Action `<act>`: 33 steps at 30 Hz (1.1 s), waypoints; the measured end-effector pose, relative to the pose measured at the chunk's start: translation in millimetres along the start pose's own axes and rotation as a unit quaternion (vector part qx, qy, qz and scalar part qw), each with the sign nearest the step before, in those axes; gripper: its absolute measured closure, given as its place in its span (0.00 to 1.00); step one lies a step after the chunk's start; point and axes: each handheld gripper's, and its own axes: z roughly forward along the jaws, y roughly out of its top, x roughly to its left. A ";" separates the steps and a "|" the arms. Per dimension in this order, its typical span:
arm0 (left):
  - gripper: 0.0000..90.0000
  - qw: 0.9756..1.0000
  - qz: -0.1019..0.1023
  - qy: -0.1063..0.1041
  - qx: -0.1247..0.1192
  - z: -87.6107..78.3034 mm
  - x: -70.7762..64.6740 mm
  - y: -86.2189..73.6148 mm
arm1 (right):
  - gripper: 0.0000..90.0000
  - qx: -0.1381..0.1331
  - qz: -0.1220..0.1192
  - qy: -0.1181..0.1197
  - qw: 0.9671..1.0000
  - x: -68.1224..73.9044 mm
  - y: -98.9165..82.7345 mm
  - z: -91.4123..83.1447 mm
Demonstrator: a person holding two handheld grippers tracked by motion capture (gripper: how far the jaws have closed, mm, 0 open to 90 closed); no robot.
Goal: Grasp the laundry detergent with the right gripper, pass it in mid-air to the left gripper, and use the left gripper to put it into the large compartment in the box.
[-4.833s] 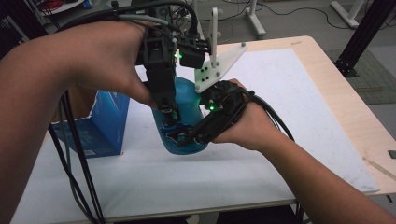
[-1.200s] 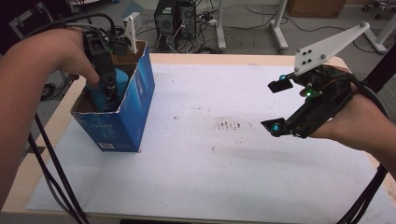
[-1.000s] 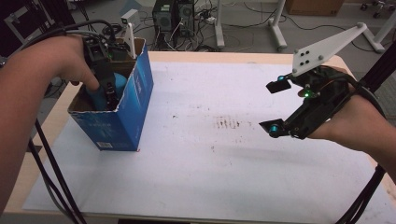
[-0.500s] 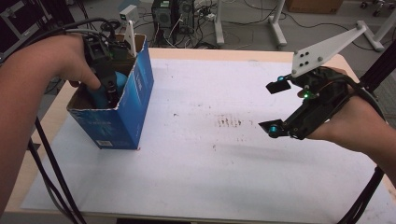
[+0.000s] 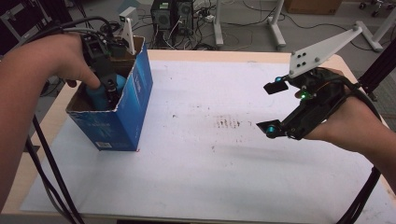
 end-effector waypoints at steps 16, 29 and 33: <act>0.24 1.000 -0.007 0.013 -0.017 -35.0 -12.9 -5.0 | 0.01 -0.001 0.003 0.007 1.000 -3.5 -0.7 -1.7; 0.15 0.998 0.050 0.021 -0.038 -75.0 -43.1 -3.4 | 0.01 0.068 -0.007 0.032 0.997 -23.5 6.9 -17.1; 0.14 0.996 0.081 0.023 -0.038 -80.3 -57.9 4.2 | 0.01 0.109 -0.019 0.040 0.993 -34.5 8.9 -20.0</act>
